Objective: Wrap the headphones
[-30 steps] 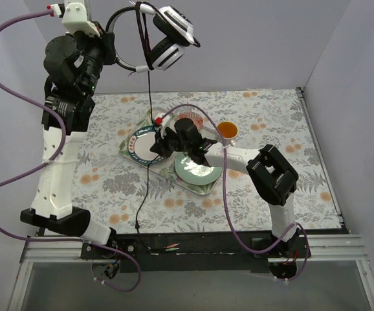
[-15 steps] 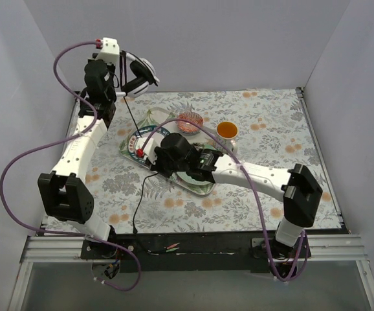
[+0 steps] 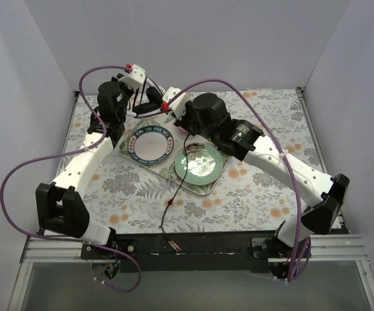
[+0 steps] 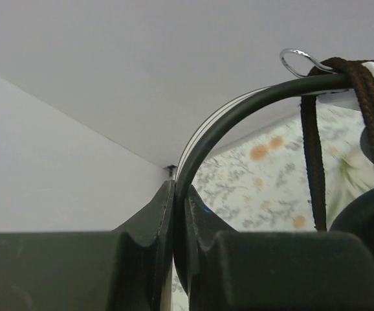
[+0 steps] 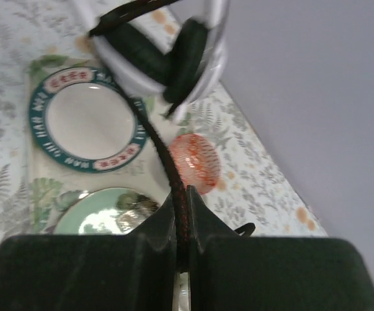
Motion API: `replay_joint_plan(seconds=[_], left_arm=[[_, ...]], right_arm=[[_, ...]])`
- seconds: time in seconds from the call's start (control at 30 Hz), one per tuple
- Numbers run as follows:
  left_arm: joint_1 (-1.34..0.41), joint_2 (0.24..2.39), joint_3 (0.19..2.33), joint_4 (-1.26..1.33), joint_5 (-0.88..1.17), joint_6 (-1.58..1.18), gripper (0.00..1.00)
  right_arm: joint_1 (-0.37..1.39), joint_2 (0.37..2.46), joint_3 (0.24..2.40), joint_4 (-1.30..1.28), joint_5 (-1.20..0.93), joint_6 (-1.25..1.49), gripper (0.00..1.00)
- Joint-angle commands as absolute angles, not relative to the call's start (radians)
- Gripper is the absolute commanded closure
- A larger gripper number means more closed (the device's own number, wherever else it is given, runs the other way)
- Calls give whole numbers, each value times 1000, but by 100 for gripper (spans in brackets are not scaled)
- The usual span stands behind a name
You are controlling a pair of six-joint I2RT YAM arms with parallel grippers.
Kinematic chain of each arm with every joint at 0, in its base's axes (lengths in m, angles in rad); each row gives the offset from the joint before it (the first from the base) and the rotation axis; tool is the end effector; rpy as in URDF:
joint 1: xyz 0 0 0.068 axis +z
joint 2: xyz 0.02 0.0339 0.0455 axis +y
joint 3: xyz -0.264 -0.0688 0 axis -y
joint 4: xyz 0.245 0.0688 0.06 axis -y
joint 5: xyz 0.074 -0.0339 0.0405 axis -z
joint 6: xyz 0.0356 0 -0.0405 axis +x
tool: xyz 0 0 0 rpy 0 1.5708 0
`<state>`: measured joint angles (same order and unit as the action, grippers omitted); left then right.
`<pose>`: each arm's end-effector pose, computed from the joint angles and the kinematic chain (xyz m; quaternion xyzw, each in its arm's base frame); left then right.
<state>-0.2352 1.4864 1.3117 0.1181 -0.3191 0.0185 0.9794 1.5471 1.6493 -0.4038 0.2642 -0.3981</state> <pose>0.3498 -0.0724 0.3870 -0.0175 0.7256 0.0415 0.6866 0.2055 0.2894 0.4299 -0.4471 0.6659 0.0668 0.5934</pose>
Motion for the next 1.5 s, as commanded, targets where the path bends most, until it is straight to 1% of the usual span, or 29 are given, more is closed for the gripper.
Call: replay_joint_plan(seconds=[0.0,0.03,0.13,0.23,0.33,0.43,0.47,0.57,0.63,0.87,0.9,0.93,1.0,1.03,1.07,1.1,1.17,1.2,1.27,1.3,1.47], left_arm=[[-351,1329,1201,10,-265,95,100],[-360,1321,1209,-90,-256,80,100],[-377,1293,1241,-222,-186,0,100],[-390,1266,1299,-436,-65,-92,100],[-408,1247,1350,-553,36,-152,100],[-414,1232,1396,-629,107,-204,100],[-417,1226,1407,-644,126,-213,100],[-419,1215,1443,-695,182,-247,100],[-419,1209,1474,-721,218,-264,100],[-419,1203,1624,-813,365,-343,100],[-419,1204,1647,-819,388,-368,100],[-419,1206,1669,-828,403,-383,100],[-419,1213,1735,-830,443,-434,100],[-419,1216,1755,-821,449,-451,100],[-419,1224,1800,-818,459,-468,100],[-419,1227,1819,-810,460,-504,100],[-419,1238,1880,-790,460,-538,100],[-419,1250,1902,-784,454,-552,100],[-419,1261,1934,-756,440,-597,100],[-419,1273,1966,-746,416,-610,100],[-419,1304,2040,-683,313,-682,100]], right_arm=[[878,1538,1777,-377,318,-498,99],[858,1552,1799,-383,310,-506,99],[789,1601,1858,-399,272,-528,99],[732,1637,1908,-400,206,-529,99],[692,1684,1975,-422,178,-522,99],[641,1715,2012,-433,120,-480,99],[615,1721,2014,-428,65,-470,99],[582,1733,2010,-403,8,-431,99],[572,1743,2006,-403,6,-422,99],[558,1740,1938,-359,-130,-390,99],[557,1736,1912,-344,-150,-374,97],[557,1732,1895,-330,-172,-365,91],[557,1730,1852,-287,-254,-339,84],[557,1729,1839,-270,-321,-328,73],[557,1729,1824,-232,-359,-313,69],[557,1730,1806,-204,-388,-278,62],[557,1724,1737,-145,-472,-230,58],[558,1723,1712,-61,-494,-197,55],[560,1724,1640,32,-549,-94,53],[563,1727,1620,93,-557,-66,51],[594,1759,1513,187,-535,27,48]])
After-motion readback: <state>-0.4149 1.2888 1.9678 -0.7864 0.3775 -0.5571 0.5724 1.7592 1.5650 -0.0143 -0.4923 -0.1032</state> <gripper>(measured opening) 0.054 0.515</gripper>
